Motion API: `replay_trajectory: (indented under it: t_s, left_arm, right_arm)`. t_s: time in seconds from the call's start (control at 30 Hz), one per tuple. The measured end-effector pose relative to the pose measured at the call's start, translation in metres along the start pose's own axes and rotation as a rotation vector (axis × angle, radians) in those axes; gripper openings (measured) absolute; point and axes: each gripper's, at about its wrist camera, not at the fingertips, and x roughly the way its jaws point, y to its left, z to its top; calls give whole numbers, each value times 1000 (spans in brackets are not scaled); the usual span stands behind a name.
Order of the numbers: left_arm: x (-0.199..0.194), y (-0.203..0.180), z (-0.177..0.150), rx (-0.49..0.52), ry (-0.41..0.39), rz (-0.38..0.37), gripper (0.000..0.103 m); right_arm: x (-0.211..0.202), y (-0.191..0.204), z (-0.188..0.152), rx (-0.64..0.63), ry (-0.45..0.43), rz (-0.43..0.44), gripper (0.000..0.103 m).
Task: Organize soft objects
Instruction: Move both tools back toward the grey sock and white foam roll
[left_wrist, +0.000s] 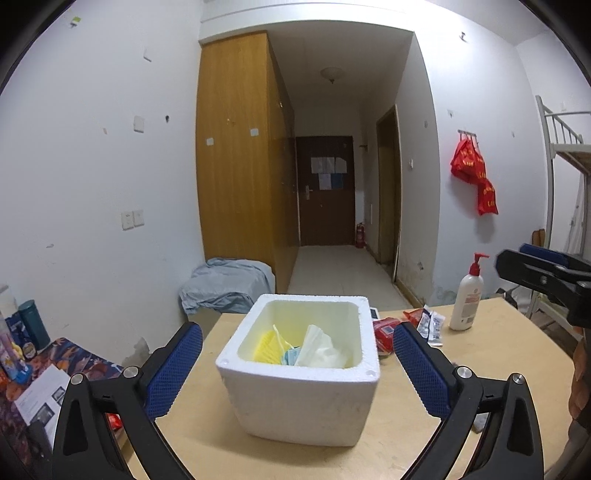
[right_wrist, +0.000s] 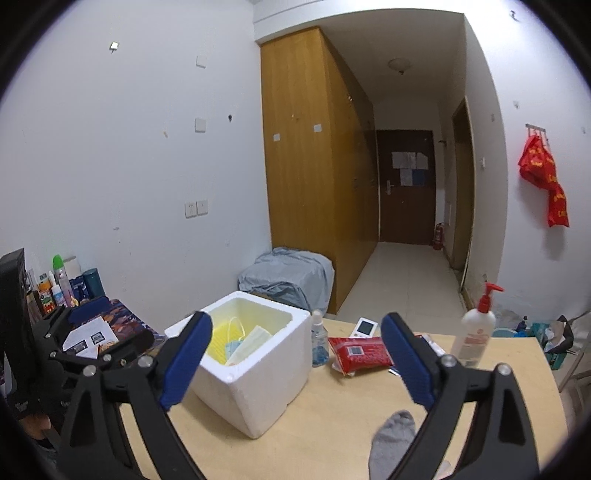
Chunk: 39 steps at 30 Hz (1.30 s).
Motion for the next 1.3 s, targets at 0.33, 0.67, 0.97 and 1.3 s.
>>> replay_trajectory:
  t_s: [0.33,0.67,0.97,1.3]
  left_arm:
    - [-51,-9,-1,-6,-42,-6,103]
    - [-71,-21,-3,14,-80,-59,103]
    - [-67,-38,-25,-1,-85,-127,103]
    - [-58,-57,-57,-21,-110,-175,103]
  right_arm:
    - [-48,5,-10,-13,-52,-35,103]
    - [-65,6,-23,-22,-65,-76,103]
    - [-72,2,-52,-13,-61,-134,103]
    - [-71,-14,-91,41,-34,-189,103]
